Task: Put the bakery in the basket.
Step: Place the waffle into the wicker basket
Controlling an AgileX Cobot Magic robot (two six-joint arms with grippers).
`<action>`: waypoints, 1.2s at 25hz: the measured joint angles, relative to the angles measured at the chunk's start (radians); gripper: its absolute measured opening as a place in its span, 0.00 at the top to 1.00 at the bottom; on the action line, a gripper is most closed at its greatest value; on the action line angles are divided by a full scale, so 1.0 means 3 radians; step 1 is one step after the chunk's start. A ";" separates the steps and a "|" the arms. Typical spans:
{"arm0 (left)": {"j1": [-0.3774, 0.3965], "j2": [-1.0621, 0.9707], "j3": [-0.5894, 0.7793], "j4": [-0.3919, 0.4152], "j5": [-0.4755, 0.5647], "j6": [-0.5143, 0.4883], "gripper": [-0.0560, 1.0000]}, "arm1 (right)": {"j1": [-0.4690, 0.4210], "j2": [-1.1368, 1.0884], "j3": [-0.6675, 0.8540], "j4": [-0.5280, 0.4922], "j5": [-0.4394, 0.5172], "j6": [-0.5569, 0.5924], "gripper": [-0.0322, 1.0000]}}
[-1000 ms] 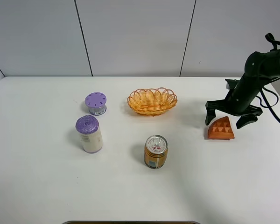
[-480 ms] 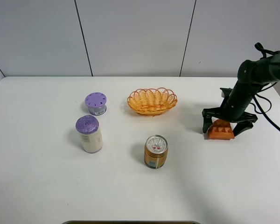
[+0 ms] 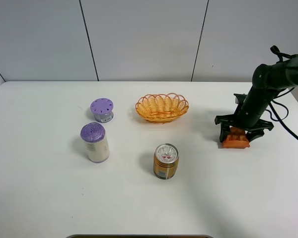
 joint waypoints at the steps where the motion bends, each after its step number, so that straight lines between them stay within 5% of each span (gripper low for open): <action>1: 0.0000 0.0000 0.0000 0.0000 0.0000 0.0000 0.01 | 0.0000 0.0000 0.0000 0.0000 0.0000 0.0000 0.29; 30: 0.0000 0.0000 0.0000 0.0000 0.0000 0.0000 0.01 | 0.0000 -0.0004 0.0000 0.0000 -0.0003 0.0087 0.29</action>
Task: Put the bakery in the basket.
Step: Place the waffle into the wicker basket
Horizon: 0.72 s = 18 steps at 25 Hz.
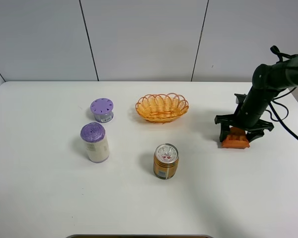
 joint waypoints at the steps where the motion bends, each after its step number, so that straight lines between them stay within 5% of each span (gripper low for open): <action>1: 0.0000 0.0000 0.0000 0.0000 0.0000 0.0000 0.01 | 0.0000 -0.0007 0.0000 0.0000 0.0000 0.0000 0.29; 13: 0.0000 0.0000 0.0000 0.0000 0.0000 0.0000 0.01 | 0.0026 -0.0717 -0.0172 0.0078 0.0150 -0.0041 0.29; 18: 0.0000 0.0000 0.0000 0.0000 0.0000 0.0000 0.01 | 0.0356 -0.0778 -0.0686 0.0089 0.0313 -0.0096 0.29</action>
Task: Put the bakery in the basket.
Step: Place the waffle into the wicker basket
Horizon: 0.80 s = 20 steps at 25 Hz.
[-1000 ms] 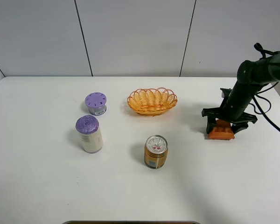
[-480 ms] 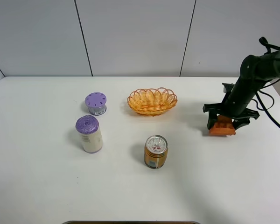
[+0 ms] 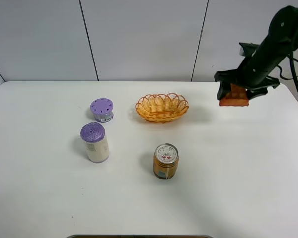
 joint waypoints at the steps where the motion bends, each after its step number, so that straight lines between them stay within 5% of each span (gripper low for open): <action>1: 0.0000 0.0000 0.0000 0.0000 0.0000 0.0000 0.01 | 0.0080 0.0000 -0.0091 0.0000 -0.0004 0.0000 0.29; 10: 0.0000 0.0000 0.0000 0.0000 0.0000 0.0000 0.01 | 0.0744 0.0306 -0.0636 0.0029 -0.0228 0.0107 0.29; 20: 0.0000 0.0000 0.0000 0.0000 0.0000 0.0000 0.01 | 0.1026 0.1063 -0.0970 0.0084 -0.0512 0.0130 0.29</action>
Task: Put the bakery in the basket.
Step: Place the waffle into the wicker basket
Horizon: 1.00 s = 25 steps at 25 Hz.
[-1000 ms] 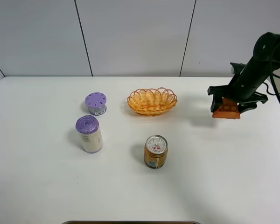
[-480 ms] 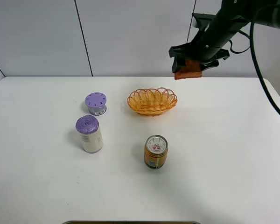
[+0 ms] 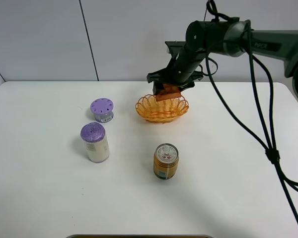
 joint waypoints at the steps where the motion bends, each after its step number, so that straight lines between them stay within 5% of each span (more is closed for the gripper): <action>1: 0.0000 0.0000 0.0000 0.0000 0.0000 0.0000 0.01 | 0.0003 0.0057 -0.0007 0.0009 -0.0035 0.0004 0.29; 25: 0.0000 0.0000 0.0000 0.0000 0.0000 0.0000 0.01 | 0.0003 0.0344 -0.0016 0.0082 -0.0209 0.0004 0.29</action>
